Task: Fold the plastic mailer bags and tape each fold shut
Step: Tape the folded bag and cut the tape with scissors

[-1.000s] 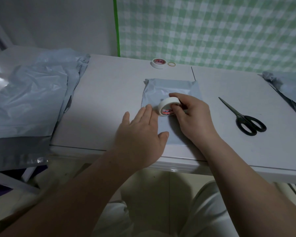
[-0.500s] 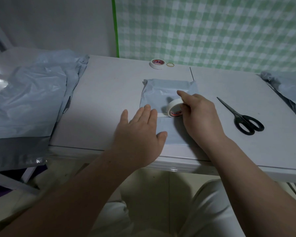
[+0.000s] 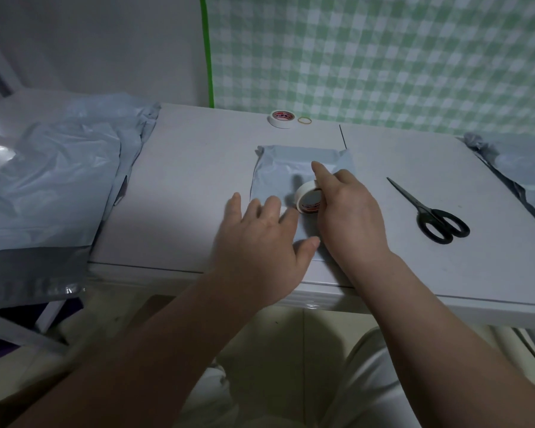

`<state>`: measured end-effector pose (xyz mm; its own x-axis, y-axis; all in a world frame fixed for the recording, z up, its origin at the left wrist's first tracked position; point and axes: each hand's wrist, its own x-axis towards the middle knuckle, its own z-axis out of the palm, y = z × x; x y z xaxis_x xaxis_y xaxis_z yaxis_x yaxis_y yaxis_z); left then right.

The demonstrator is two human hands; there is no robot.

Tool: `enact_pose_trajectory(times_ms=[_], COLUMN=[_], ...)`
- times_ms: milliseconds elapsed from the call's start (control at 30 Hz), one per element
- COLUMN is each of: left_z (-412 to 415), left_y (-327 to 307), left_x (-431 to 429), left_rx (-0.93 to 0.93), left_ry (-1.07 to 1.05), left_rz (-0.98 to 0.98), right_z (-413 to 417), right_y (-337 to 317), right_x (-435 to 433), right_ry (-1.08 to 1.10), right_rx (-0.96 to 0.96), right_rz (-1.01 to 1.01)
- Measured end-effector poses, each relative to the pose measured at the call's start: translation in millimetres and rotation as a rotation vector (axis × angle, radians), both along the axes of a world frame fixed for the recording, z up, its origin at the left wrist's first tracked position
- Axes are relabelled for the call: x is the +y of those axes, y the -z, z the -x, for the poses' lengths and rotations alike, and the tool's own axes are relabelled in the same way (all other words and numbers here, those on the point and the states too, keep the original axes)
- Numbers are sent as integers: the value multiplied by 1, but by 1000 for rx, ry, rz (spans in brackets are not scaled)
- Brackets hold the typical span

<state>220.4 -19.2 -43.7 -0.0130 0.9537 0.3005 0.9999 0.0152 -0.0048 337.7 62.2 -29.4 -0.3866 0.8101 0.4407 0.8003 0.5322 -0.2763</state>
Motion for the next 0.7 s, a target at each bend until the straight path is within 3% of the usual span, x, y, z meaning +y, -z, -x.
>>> enact_pose_trajectory(times_ms=[167, 533, 700], left_z=[-9, 10, 16], left_y=[2, 7, -7], left_x=[-4, -10, -11], left_rx=[-31, 9, 68], left_ry=[-22, -107, -214], left_rz=[58, -75, 83], right_z=[0, -2, -2], right_y=[3, 6, 8], right_x=[-4, -2, 0], right_ry=[-3, 34, 73], right_rx=[21, -2, -58], right_rz=[-3, -6, -114])
